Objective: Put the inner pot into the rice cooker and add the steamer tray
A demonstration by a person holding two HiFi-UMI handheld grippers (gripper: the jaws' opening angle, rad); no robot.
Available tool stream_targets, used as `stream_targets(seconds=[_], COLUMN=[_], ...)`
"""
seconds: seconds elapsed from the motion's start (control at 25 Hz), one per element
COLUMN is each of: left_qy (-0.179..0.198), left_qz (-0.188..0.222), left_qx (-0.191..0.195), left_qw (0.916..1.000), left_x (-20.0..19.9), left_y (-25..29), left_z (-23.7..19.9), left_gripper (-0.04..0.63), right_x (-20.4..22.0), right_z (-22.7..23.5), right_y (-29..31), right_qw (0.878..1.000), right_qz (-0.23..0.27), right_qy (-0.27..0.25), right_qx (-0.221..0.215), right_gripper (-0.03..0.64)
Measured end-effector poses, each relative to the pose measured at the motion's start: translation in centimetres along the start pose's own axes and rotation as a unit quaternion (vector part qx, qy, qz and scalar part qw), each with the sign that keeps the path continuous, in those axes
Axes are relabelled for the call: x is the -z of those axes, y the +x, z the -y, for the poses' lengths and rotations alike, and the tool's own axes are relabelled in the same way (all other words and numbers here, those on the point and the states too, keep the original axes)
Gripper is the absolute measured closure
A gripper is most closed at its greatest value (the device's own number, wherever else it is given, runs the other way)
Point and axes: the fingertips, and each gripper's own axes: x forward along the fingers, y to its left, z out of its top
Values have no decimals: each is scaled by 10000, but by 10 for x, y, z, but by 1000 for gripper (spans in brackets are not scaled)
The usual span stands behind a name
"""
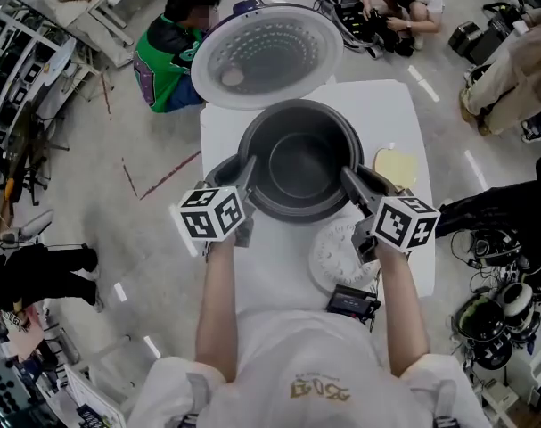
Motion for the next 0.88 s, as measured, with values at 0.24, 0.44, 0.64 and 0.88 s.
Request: stream_targets(seconds=[0.24,0.44,0.64,0.88], left_qy=[268,492,996,1558], left_qz=[-109,-151,-206,-212], left_qx=[-135,-299,-599,-907], left_qw=[9995,9982,9930,9834], left_x=[6,10,11,13], left_y=[2,5,10,12], left_z=[-1,-5,-4,-2], left_gripper=[464,460,453,408], right_x=[5,8,8,4], right_z=[4,5,9,12], right_y=[3,6,9,12], right_qw=[9989,9963,9906,9783], right_qz=[-110,-140,-166,-216], right_qy=[-416,-773,-1225,-1818], right_qx=[198,344,590,972], right_gripper=[499,491,476,446])
